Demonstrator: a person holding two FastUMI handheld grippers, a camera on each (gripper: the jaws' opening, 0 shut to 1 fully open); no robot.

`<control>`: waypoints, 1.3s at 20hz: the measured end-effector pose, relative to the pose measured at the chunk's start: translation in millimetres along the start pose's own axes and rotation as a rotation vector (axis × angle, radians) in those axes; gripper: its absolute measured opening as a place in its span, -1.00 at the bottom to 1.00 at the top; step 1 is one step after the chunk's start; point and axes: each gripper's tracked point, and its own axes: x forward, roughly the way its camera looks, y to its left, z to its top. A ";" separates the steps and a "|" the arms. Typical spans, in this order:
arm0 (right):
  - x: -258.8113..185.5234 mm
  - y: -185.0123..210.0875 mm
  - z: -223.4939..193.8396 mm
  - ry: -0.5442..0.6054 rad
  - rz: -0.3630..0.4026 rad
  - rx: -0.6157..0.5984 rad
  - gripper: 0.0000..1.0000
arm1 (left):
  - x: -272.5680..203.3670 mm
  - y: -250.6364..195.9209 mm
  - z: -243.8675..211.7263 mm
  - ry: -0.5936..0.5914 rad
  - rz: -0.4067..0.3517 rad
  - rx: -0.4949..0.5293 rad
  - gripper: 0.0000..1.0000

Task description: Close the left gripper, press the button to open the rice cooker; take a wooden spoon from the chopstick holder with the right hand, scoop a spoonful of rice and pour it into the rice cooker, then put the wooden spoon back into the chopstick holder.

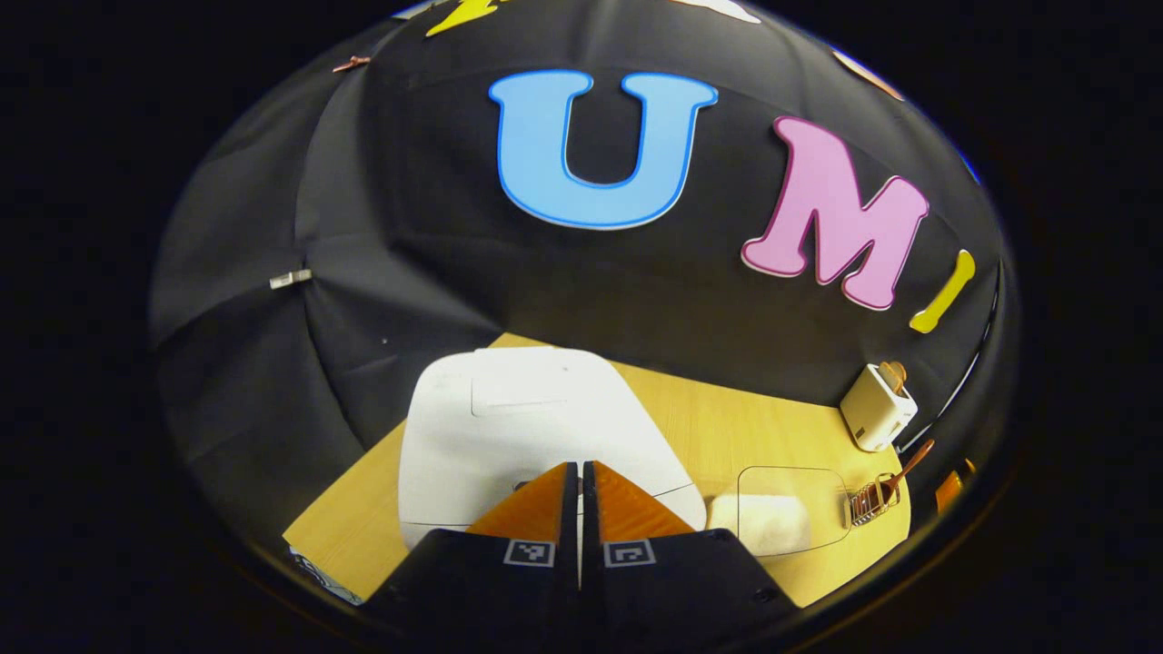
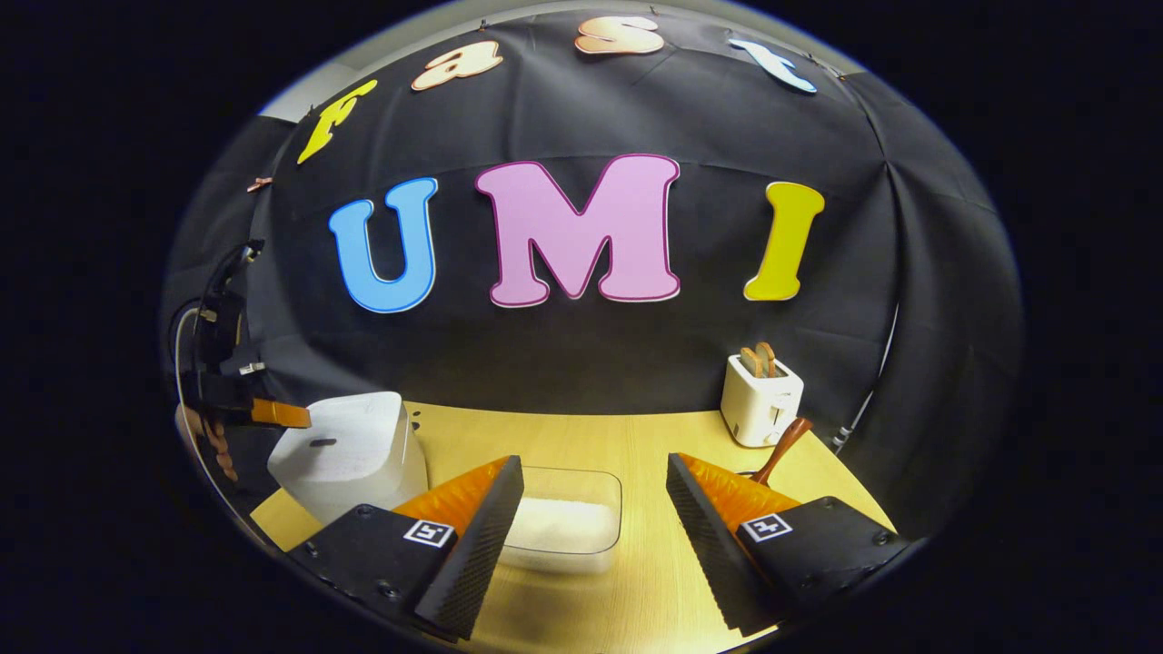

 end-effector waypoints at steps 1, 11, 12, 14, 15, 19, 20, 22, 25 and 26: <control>-1.4 -3.0 -4.2 0.008 -0.004 0.003 0.97 | 5.0 0.6 -4.9 0.026 -0.003 -0.007 -0.89; 2.8 -23.0 -23.9 0.050 -0.033 0.043 0.96 | 20.4 6.4 -23.2 0.100 0.041 -0.045 -0.88; 3.4 -23.8 -25.2 0.052 -0.034 0.042 0.96 | 20.9 6.4 -27.0 0.123 0.041 -0.048 -0.88; 5.1 -26.2 -25.2 0.052 -0.042 0.039 0.97 | 21.3 7.1 -27.9 0.172 0.046 -0.060 -0.88; 5.1 -27.5 -25.6 0.050 -0.046 0.040 0.97 | 20.7 6.7 -29.5 0.209 0.048 -0.051 -0.88; 5.6 -35.9 -31.6 0.061 -0.060 0.058 0.97 | 25.4 9.9 -26.8 0.301 0.049 0.005 -0.88; 5.0 -36.1 -32.2 0.062 -0.063 0.061 0.96 | 27.9 10.3 -29.5 0.329 0.056 0.015 -0.87; 4.8 -36.4 -31.8 0.057 -0.064 0.068 0.97 | 25.9 9.9 -28.0 0.345 0.063 0.062 -0.88; 4.0 -35.4 -28.1 0.053 -0.063 0.075 0.97 | 26.6 6.8 -22.0 0.309 0.073 0.070 -0.87; 2.0 -36.4 -26.4 0.047 -0.065 0.075 0.97 | 24.5 5.7 -17.4 0.288 0.075 0.073 -0.87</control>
